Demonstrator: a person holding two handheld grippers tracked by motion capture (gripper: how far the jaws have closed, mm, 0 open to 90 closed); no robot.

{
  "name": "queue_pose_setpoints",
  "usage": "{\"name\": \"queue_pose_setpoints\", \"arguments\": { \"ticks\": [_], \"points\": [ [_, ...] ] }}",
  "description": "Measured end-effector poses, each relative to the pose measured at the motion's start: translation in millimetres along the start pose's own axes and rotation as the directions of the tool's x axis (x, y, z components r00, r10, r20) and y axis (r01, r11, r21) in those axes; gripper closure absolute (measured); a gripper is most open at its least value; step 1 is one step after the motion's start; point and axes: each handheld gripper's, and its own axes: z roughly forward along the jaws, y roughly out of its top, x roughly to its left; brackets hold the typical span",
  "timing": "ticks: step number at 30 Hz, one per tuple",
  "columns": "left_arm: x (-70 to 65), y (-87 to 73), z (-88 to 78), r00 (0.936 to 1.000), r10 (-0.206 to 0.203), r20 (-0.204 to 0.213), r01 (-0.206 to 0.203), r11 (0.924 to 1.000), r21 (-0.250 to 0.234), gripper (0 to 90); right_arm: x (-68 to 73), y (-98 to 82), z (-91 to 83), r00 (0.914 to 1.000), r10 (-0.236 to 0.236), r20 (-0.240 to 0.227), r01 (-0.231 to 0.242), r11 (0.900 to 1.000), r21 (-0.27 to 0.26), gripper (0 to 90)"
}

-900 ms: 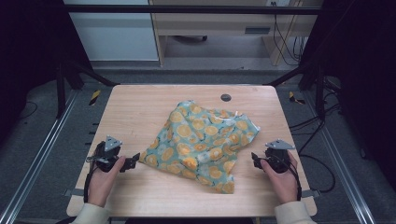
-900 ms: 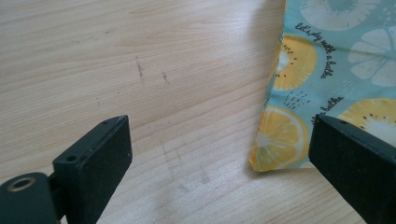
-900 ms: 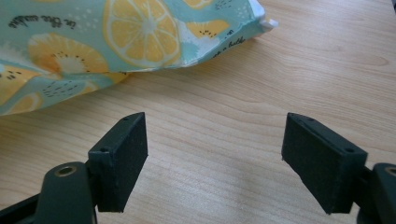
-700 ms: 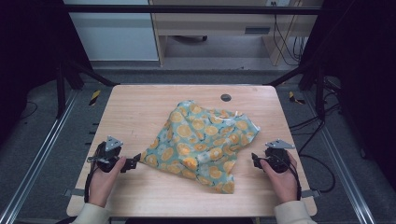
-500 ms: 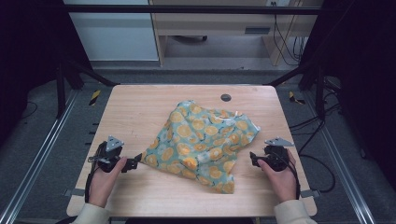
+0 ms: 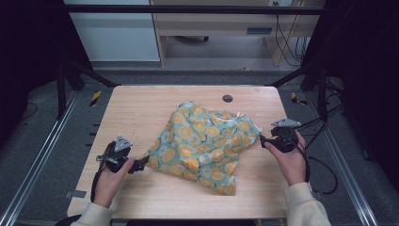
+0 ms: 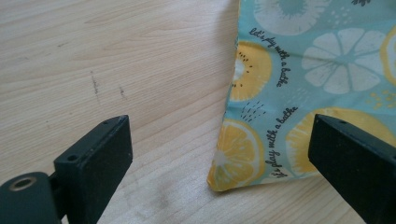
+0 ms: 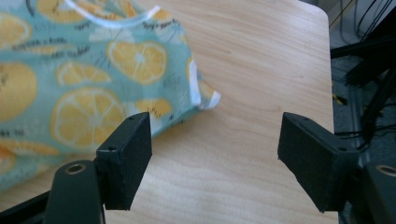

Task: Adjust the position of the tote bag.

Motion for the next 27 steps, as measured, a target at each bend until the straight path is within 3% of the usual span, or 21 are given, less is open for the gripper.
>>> {"name": "queue_pose_setpoints", "arguments": {
  "ticks": [4,7,9,13,15,17,20,23,24,26,27],
  "points": [
    [-2.7,-4.4,-7.5,0.9983,0.035,-0.045,-0.035,0.9993,0.010,6.1,-8.8,16.7,4.4,0.9985,0.040,-0.036,-0.040,0.999,0.009,28.3],
    [-0.6,-7.8,-8.8,0.9983,0.014,-0.057,-0.013,0.9998,0.014,6.1,-11.1,26.4,9.7,0.9927,0.107,-0.055,-0.108,0.994,-0.014,29.8],
    [1.6,-7.7,-8.9,0.9984,0.003,-0.056,-0.002,1.0000,0.007,6.1,-9.2,30.4,16.7,0.9836,0.150,-0.100,-0.152,0.988,-0.004,27.6],
    [5.1,-7.4,-12.3,0.9981,0.007,-0.061,-0.007,0.9999,-0.010,6.1,-4.3,30.1,33.9,0.9835,0.153,-0.096,-0.146,0.987,0.073,22.1],
    [6.0,-8.2,-15.0,0.9983,0.000,-0.058,0.000,0.9999,-0.015,6.1,-3.3,25.2,41.8,0.9803,0.173,-0.095,-0.164,0.982,0.099,20.2],
    [6.2,-8.6,-17.1,0.9984,-0.006,-0.057,0.004,0.9997,-0.023,6.1,-0.3,17.5,53.1,0.9722,0.201,-0.120,-0.180,0.970,0.165,20.4],
    [6.0,-8.2,-18.0,0.9983,0.000,-0.059,-0.002,0.9997,-0.024,6.1,0.7,14.9,60.8,0.9785,0.173,-0.111,-0.151,0.971,0.186,21.1],
    [4.3,-7.5,-18.4,0.9984,0.008,-0.056,-0.009,0.9997,-0.024,6.1,-1.0,13.1,72.7,0.9624,0.229,-0.146,-0.200,0.961,0.191,20.0],
    [3.4,-7.7,-18.5,0.9984,0.009,-0.056,-0.010,0.9997,-0.023,6.1,-1.0,13.1,72.7,0.9624,0.229,-0.146,-0.200,0.961,0.191,20.0],
    [1.8,-8.2,-18.5,0.9985,0.006,-0.054,-0.008,0.9996,-0.025,6.1,-5.3,10.6,77.7,0.9412,0.297,-0.161,-0.268,0.946,0.181,20.8],
    [1.0,-8.5,-18.5,0.9987,0.006,-0.051,-0.007,0.9997,-0.025,6.1,-5.3,10.6,77.7,0.9412,0.297,-0.161,-0.268,0.946,0.181,20.8]
  ]
}}
